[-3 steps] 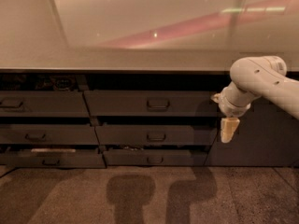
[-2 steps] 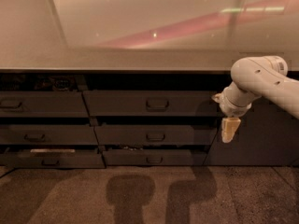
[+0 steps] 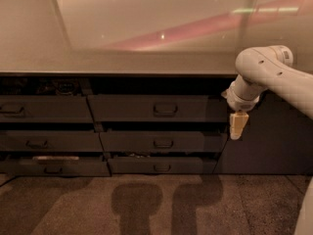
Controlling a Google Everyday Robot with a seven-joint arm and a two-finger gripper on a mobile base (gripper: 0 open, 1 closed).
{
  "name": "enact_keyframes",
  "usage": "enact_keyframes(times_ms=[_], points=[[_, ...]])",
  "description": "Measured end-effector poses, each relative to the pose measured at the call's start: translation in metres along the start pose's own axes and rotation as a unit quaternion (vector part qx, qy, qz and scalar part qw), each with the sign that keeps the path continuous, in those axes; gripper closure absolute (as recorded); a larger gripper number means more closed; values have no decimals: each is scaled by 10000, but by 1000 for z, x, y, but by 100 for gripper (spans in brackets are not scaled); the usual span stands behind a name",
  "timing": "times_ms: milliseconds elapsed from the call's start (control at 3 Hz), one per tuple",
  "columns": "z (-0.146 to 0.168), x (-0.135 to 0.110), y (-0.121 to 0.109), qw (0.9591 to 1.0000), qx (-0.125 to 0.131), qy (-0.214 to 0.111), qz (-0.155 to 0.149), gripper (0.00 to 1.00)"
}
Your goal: Open top drawer
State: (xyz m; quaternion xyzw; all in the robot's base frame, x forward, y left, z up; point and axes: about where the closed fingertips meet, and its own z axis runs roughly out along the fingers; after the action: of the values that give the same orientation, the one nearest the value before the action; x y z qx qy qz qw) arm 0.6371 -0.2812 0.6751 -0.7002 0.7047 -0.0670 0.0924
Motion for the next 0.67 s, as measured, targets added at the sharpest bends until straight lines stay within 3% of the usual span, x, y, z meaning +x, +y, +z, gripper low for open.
enact_keyframes(times_ms=[667], points=[[19, 17, -10, 9987, -426, -128, 239, 0]])
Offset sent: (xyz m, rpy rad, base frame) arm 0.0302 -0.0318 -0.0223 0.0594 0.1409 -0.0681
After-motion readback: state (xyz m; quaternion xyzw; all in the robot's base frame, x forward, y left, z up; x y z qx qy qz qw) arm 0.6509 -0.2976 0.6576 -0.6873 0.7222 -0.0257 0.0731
